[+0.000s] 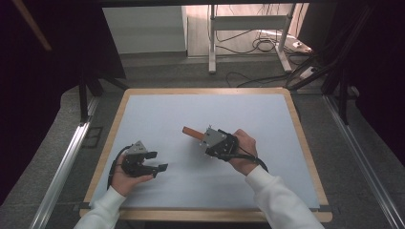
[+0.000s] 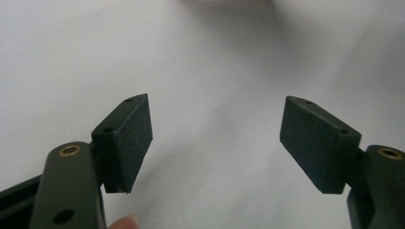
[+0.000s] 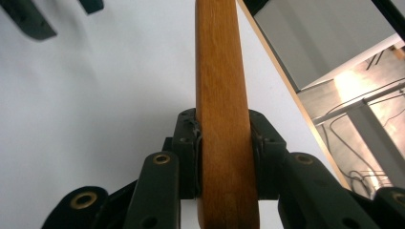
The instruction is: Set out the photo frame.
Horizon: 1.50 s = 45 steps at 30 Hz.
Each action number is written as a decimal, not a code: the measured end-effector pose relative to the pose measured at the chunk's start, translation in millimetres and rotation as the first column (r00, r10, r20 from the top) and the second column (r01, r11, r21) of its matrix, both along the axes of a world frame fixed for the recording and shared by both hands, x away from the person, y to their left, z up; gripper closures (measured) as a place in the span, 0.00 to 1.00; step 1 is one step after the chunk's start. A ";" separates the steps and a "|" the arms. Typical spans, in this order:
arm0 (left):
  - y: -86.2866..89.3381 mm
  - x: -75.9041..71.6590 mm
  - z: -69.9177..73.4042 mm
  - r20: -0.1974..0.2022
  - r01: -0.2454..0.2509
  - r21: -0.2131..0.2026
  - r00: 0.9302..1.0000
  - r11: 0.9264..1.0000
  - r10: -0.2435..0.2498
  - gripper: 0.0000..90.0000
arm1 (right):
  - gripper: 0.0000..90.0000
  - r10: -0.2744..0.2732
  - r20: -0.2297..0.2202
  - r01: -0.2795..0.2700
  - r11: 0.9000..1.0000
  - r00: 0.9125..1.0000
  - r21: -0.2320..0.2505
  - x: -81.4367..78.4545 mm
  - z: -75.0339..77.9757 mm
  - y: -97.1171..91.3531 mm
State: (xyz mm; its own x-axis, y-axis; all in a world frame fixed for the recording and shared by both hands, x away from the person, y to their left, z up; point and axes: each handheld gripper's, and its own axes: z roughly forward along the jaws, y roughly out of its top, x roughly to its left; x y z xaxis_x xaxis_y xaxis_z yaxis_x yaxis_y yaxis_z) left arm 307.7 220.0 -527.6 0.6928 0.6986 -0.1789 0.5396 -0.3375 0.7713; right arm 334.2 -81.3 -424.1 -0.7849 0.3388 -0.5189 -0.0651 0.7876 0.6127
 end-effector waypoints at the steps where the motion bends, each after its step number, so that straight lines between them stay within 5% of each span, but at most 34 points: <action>1: 0.1 0.0 0.0 0.001 0.000 0.000 1.000 1.000 0.000 0.29 | 0.77 -0.001 0.000 0.001 1.000 1.000 0.004 2.2 1.4 0.0; 8: 0.8 0.2 0.0 0.001 -0.006 -0.001 1.000 1.000 0.006 0.29 | 0.77 -0.005 -0.024 0.006 0.999 1.000 0.034 6.5 10.2 -3.5; 18: 0.4 0.4 -0.4 0.001 -0.007 0.006 1.000 1.000 0.007 0.29 | 0.77 0.060 -0.049 -0.055 0.994 0.997 0.097 -18.0 25.8 -12.7; 28: 0.7 1.2 -0.6 -0.008 -0.006 0.002 1.000 1.000 0.006 0.29 | 0.77 0.178 -0.136 -0.163 0.980 0.975 0.113 -39.8 24.8 -11.6; 33: -0.1 0.6 -0.4 -0.006 -0.008 -0.001 1.000 1.000 0.008 0.29 | 0.76 0.174 -0.144 -0.157 0.980 0.974 0.124 -31.9 24.8 -11.7; 37: -0.1 1.1 -0.6 -0.005 -0.002 0.003 1.000 1.000 0.002 0.29 | 0.75 0.127 -0.144 -0.109 0.986 0.981 0.128 -18.7 25.2 -15.8; 45: -0.8 1.0 -1.0 -0.003 -0.002 0.004 1.000 1.000 0.002 0.29 | 0.66 0.042 -0.181 -0.015 0.989 0.983 0.149 11.1 21.7 -26.3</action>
State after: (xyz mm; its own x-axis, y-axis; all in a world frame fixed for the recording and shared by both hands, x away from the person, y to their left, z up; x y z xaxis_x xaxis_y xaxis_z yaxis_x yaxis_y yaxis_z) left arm 308.7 219.2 -528.5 0.6907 0.7009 -0.1782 0.5425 -0.3393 0.7685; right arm 345.3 -107.6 -402.4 -0.8725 0.3764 -0.3115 0.0380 0.6880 0.7247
